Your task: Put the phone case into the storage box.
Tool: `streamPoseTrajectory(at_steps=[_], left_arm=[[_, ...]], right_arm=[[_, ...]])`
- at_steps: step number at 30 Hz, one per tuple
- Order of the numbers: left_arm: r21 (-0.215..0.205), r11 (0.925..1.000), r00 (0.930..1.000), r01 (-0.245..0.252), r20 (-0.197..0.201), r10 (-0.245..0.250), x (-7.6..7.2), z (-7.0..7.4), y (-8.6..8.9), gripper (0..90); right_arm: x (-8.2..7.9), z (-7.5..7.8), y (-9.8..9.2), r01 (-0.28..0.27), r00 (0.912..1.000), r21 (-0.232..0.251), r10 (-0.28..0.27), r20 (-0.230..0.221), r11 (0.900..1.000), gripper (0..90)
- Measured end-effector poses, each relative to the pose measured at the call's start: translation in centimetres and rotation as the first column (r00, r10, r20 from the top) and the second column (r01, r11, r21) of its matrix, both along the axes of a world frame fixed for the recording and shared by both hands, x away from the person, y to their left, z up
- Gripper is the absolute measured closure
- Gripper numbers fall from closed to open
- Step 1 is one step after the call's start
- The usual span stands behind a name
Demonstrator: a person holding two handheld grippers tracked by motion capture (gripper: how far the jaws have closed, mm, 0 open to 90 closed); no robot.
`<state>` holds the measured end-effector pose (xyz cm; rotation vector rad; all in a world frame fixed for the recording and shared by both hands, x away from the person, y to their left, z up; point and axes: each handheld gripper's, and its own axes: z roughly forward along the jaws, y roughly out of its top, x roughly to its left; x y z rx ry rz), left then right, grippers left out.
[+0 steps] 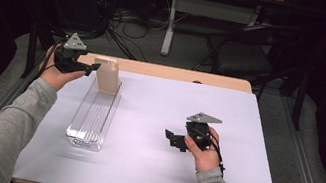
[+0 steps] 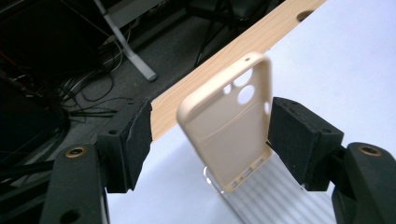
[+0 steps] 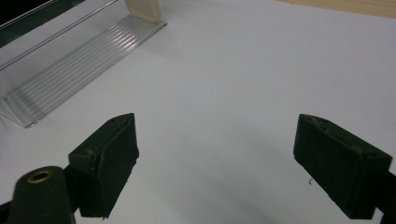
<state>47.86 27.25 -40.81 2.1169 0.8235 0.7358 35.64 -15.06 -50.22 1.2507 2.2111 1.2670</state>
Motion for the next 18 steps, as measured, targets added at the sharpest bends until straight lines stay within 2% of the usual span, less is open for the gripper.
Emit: streamPoseTrajectory(at_steps=[2,7,10,13,16,18], left_arm=[[-0.025,0.9997,1.0000,0.004,0.002,-0.004,-0.2,0.1,-0.1,27.8],[-0.106,0.9943,0.9993,0.015,-0.034,-0.018,-0.5,0.6,-0.1,24.7],[-0.111,0.9938,0.9988,0.010,-0.047,-0.015,-0.7,0.7,-0.1,21.4],[-0.134,0.9910,0.9980,0.008,-0.061,-0.016,-0.8,0.9,0.0,20.3],[-0.145,0.9894,0.9975,0.011,-0.068,-0.021,-0.9,1.0,0.0,15.8],[-0.159,0.9872,0.9975,0.013,-0.066,-0.024,-1.1,1.1,0.0,15.7]], right_arm=[[0.0,0.0,0.0,0.000,1.0000,0.001,0.000,0.000,1.000,13.4],[0.0,0.0,0.0,-0.003,1.0000,0.002,0.003,0.000,1.000,13.4],[0.0,0.0,0.0,-0.002,1.0000,0.003,0.002,-0.001,1.000,13.4],[0.0,0.0,0.0,-0.004,1.0000,0.003,0.004,0.000,1.000,13.4],[0.0,0.1,0.0,-0.004,1.0000,0.003,0.004,0.000,1.000,13.4],[0.0,0.1,0.0,-0.004,1.0000,0.004,0.004,-0.001,1.000,13.4]])
